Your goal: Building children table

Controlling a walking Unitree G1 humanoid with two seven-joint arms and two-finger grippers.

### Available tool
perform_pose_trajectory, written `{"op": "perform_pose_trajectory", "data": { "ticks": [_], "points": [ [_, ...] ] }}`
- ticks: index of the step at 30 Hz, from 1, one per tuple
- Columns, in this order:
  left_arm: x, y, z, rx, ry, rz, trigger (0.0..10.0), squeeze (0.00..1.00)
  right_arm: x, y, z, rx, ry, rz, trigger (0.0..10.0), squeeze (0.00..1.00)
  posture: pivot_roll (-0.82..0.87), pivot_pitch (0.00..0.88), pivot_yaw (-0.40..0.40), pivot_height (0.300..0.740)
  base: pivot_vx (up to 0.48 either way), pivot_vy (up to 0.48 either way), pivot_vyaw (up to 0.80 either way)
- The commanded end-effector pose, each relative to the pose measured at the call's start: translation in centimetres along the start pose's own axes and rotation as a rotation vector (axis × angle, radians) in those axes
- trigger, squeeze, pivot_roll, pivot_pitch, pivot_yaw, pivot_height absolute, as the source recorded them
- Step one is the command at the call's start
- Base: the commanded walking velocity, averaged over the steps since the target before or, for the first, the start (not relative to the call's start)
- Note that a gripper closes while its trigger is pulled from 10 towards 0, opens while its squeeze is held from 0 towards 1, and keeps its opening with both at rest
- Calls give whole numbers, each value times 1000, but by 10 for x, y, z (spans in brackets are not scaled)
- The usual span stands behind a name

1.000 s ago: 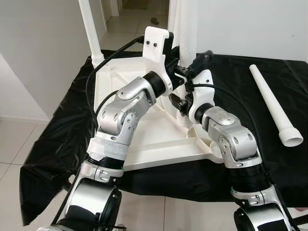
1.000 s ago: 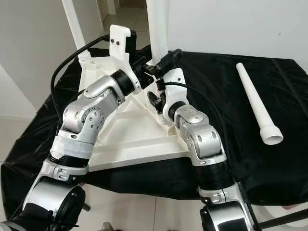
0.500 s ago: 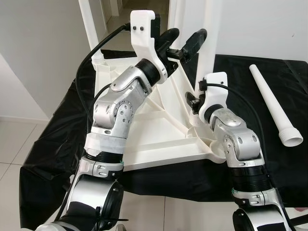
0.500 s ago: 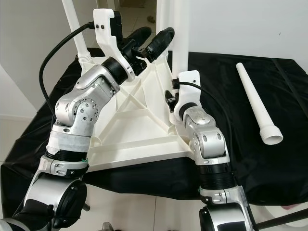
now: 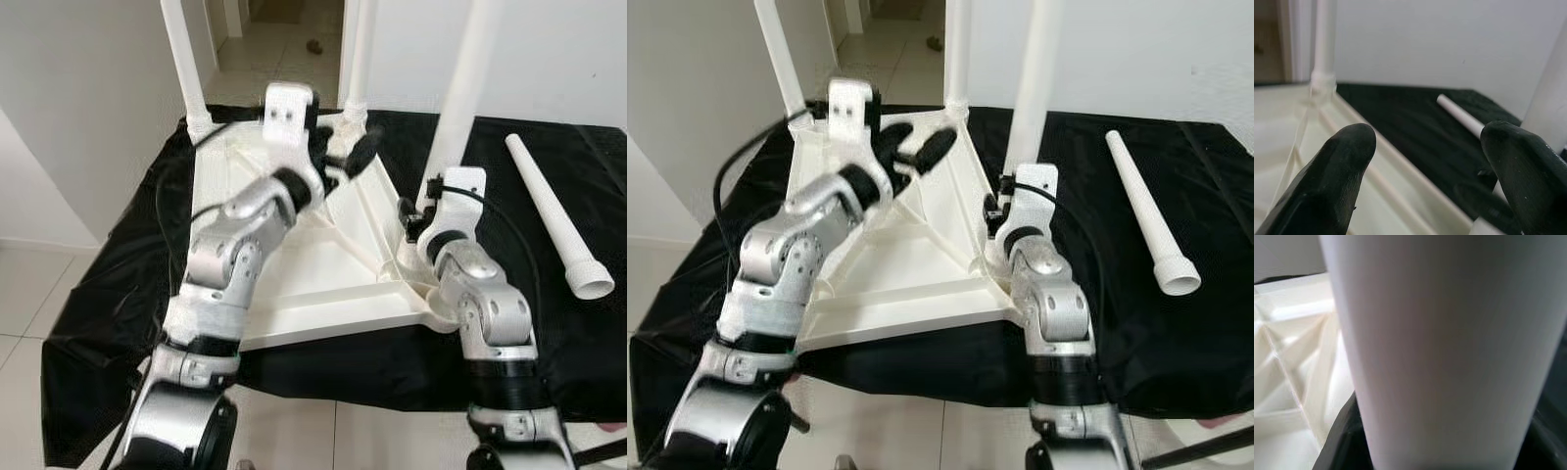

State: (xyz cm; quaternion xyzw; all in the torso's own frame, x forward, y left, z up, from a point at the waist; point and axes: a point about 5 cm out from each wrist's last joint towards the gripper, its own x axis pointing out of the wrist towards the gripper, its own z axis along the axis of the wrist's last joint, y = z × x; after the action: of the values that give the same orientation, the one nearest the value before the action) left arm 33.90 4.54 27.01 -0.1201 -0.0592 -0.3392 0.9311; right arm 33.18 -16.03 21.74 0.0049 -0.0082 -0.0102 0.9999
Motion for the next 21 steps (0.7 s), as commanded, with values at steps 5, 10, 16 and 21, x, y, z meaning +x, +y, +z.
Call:
{"op": "perform_pose_trajectory", "data": {
  "ticks": [5, 10, 16, 21],
  "points": [
    [-5, 1, -9, 36, 30, 25, 10000, 0, -3, -6, 9, 16, -98, -34, 10000, 0, -25, 18, 26, 740, 0, 0, 0],
    [-9, 5, -22, 12, 72, 64, 10000, 0, -3, -9, 11, -49, -134, -42, 10000, 0, -27, 12, 32, 740, 0, 0, 0],
    [-20, 17, -41, -18, 105, 141, 10000, 0, -10, -6, 11, -44, -208, 15, 10000, 0, -30, 0, 44, 740, 0, 0, 0],
    [-27, 24, -54, -1, 116, 178, 10000, 0, -18, 1, 7, -39, -276, 69, 10000, 0, -36, 0, 45, 740, 0, 0, 0]
  ]
}}
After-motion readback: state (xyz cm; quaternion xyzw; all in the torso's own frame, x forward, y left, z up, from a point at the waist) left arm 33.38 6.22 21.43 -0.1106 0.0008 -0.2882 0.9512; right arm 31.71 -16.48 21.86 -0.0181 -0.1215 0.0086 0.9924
